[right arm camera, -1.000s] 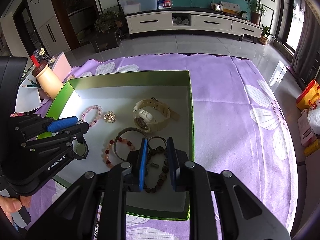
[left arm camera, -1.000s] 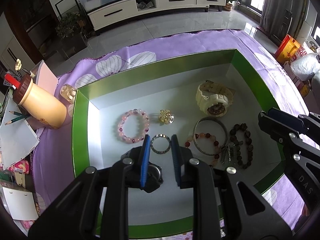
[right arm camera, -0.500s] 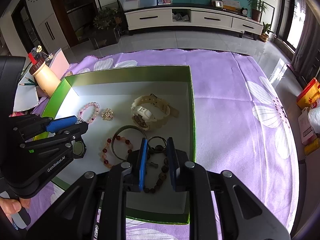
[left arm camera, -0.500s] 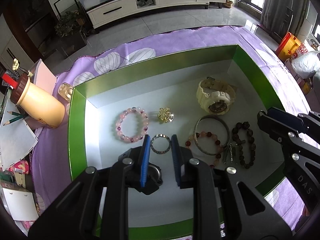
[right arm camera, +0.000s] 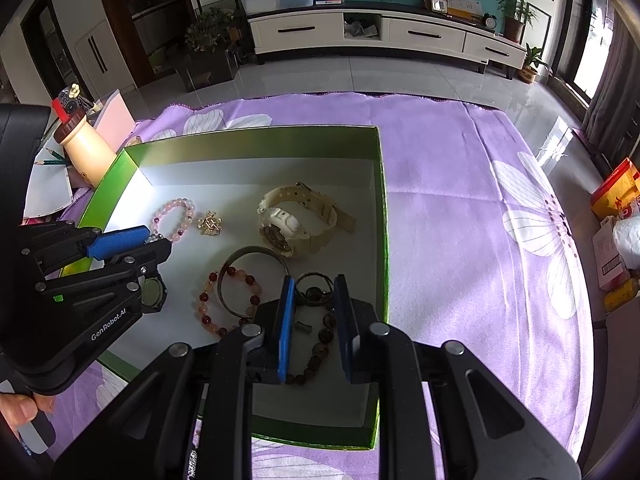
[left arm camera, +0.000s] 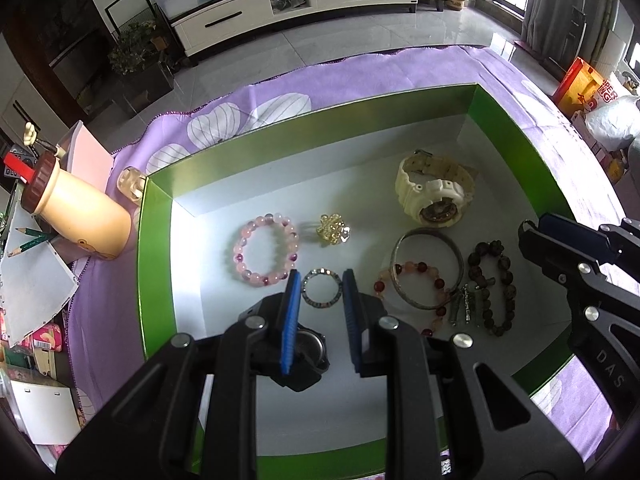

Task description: Organize jewelry

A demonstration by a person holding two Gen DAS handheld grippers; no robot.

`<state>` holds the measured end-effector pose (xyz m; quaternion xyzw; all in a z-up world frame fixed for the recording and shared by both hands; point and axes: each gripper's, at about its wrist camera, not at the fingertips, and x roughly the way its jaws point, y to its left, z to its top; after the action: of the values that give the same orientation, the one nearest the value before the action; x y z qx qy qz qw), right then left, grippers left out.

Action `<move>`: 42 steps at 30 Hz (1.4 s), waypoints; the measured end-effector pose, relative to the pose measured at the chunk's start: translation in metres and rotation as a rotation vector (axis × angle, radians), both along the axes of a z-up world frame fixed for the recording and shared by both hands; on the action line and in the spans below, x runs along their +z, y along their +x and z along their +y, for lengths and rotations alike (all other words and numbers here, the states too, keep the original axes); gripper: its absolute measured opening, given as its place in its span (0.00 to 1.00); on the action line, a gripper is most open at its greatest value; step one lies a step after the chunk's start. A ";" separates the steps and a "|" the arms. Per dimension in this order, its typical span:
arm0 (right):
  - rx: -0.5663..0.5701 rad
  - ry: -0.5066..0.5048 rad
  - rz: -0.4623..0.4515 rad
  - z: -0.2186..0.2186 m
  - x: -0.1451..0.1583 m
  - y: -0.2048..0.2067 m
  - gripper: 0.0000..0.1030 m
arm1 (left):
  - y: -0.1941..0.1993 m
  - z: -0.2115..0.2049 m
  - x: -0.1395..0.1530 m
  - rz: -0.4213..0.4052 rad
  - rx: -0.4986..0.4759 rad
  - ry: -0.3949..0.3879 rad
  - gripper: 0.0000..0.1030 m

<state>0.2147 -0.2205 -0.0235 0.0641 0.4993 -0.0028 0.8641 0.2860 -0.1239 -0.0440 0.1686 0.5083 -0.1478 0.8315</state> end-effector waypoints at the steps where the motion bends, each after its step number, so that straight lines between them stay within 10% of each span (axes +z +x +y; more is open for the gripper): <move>1: 0.001 -0.005 0.003 0.000 0.000 0.001 0.19 | 0.001 0.000 -0.001 0.004 0.000 0.000 0.20; 29: 0.002 -0.005 0.028 0.002 -0.004 0.004 0.19 | 0.004 0.001 -0.004 0.024 0.007 -0.003 0.23; 42: -0.007 -0.003 0.017 0.002 0.005 -0.001 0.21 | 0.001 0.004 0.005 0.005 0.012 -0.016 0.44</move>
<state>0.2141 -0.2189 -0.0189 0.0645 0.5065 -0.0072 0.8598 0.2866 -0.1194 -0.0388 0.1585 0.5103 -0.1471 0.8324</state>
